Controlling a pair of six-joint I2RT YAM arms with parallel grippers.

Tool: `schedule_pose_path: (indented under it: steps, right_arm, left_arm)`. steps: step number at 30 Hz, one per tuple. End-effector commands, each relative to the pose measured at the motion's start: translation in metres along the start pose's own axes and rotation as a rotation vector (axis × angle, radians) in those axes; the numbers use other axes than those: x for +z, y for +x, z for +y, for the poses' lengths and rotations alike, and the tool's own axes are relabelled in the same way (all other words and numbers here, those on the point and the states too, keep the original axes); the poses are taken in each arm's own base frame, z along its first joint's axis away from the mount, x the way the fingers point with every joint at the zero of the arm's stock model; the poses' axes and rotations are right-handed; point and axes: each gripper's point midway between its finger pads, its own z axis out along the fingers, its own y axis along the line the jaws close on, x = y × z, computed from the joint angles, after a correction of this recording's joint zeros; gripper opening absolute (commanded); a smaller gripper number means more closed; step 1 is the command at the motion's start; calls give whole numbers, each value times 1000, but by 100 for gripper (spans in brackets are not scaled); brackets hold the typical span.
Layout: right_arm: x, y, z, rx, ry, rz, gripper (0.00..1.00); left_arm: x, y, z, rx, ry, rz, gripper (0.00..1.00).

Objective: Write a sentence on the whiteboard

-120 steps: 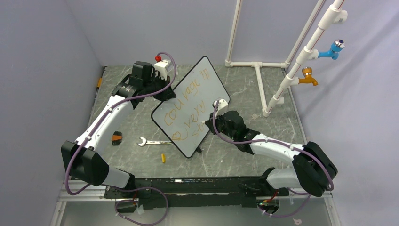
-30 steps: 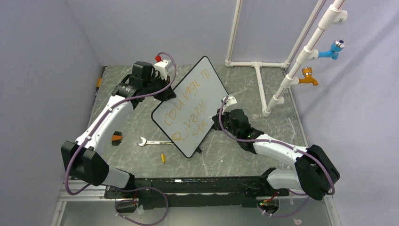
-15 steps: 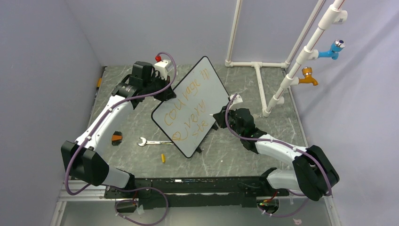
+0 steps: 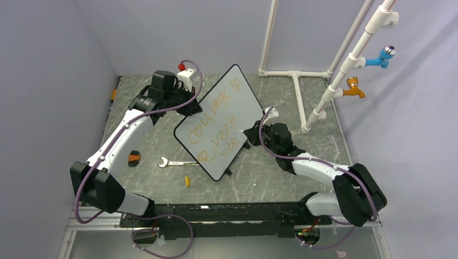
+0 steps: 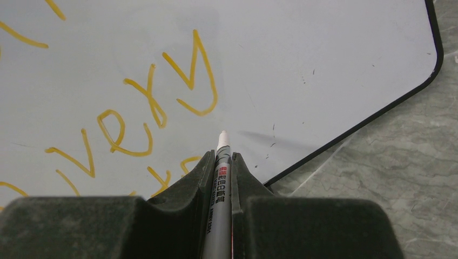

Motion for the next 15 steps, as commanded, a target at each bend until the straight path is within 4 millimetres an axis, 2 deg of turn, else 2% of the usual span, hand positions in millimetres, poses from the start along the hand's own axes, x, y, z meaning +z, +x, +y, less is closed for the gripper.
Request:
schedule_pose_path:
  steps: [1,15]
  right_arm:
    - [5,-16,9,21,-46,-58,0]
    - [16,-3,10,47,-74,-22,0]
  left_arm:
    - [-9,19,45,121,-220,86,0]
    - [-10,19,45,124,-221,85,0]
